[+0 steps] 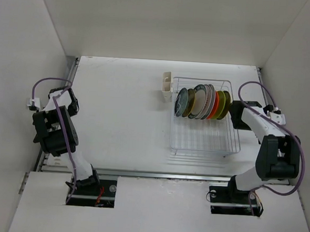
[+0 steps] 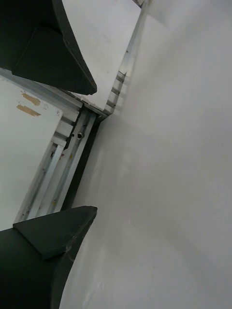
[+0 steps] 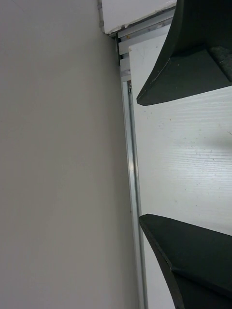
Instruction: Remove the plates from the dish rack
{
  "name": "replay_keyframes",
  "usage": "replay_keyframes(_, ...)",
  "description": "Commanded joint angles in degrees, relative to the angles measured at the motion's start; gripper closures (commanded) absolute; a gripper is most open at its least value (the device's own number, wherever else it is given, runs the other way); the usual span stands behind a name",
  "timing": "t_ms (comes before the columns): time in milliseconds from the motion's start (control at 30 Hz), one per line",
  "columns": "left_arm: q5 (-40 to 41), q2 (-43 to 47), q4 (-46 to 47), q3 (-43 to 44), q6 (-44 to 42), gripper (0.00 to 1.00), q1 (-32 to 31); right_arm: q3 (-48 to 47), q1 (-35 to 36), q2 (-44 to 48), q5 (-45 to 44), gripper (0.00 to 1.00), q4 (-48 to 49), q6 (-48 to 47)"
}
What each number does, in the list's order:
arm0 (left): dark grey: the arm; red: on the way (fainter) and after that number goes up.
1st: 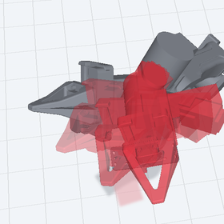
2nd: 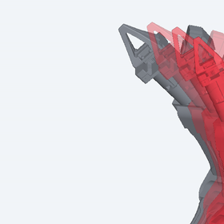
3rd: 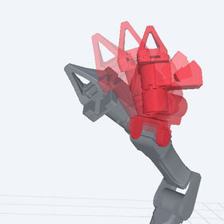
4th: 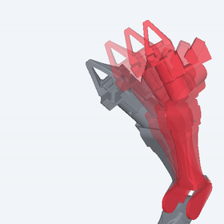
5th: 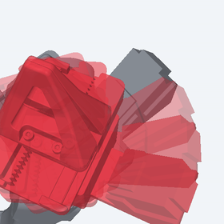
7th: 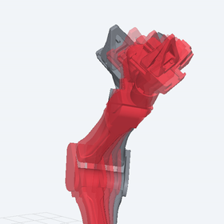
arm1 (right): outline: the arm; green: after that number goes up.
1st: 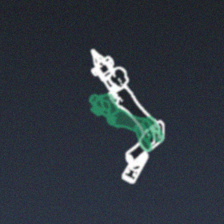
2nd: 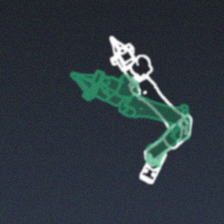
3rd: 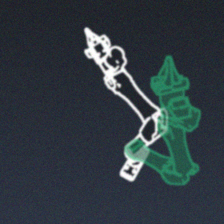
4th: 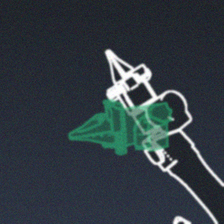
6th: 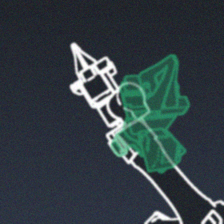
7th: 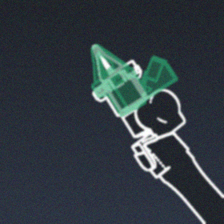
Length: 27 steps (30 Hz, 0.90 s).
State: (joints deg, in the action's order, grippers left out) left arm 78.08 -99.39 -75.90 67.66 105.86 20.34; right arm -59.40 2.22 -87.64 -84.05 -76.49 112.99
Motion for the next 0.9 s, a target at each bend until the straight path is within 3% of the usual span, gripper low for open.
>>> replay_keyframes(0,1.28,0.25,-14.98,2.04,0.22,0.0,0.23,0.07,1.2,2.46,-8.32,0.0,-2.79,2.5)
replay_keyframes(267,2.16,0.25,-14.98,3.26,-2.23,0.0,-0.91,-8.88,3.58,9.93,-7.8,0.0,-2.79,-12.58)
replay_keyframes(367,5.58,-0.36,-14.98,11.06,-15.37,0.0,-0.91,-17.22,4.1,12.39,0.27,0.0,-2.79,-15.16)
replay_keyframes(400,5.59,-2.8,-14.98,14.92,-22.3,0.0,-1.78,-19.07,4.11,12.4,1.68,0.0,-2.01,-18.91)
replay_keyframes(433,6.46,-3.69,-14.98,22.27,-34.72,0.0,-3.19,-20.74,4.11,12.4,2.83,0.0,-2.0,-20.95)
replay_keyframes(567,6.65,-0.99,-12.28,29.89,-46.33,0.0,-6.0,-25.76,8.22,13.62,6.78,0.0,-1.4,-27.61)
replay_keyframes(600,5.95,0.33,-8.51,29.9,-57.24,0.0,-7.06,-25.77,9.11,14.85,8.27,0.0,9.49,-35.04)
replay_keyframes(633,4.11,4.08,-4.13,30.68,-64.57,0.0,-8.11,-24.73,9.12,15.64,10.9,0.0,18.22,-58.35)
replay_keyframes(667,-5.83,6.73,7.58,30.69,-73.69,0.0,-9.69,-23.32,9.12,16.7,15.71,0.0,26.31,-68.42)
replay_keyframes(700,-14.28,13.11,12.22,30.0,-88.92,0.0,-9.7,-20.35,9.12,18.8,29.33,0.0,37.88,-81.74)
replay_keyframes(733,-23.5,13.17,15.31,29.99,-93.77,0.0,-10.4,-19.19,9.12,20.03,36.78,0.0,41.3,-81.87)
replay_keyframes(767,-40.65,19.35,17.86,29.99,-97.83,0.0,-11.45,-18.22,9.12,21.27,44.07,0.0,44.29,-87.27)
replay_keyframes(800,-48.91,21.94,20.94,29.99,-101.78,0.0,-12.07,-16.73,9.12,22.5,56.59,0.0,46.67,-88.63)
replay_keyframes(867,-65.34,26.6,20.44,31.12,-113.78,0.0,-13.48,-16.72,9.12,23.74,66.51,0.0,50.29,-90.56)
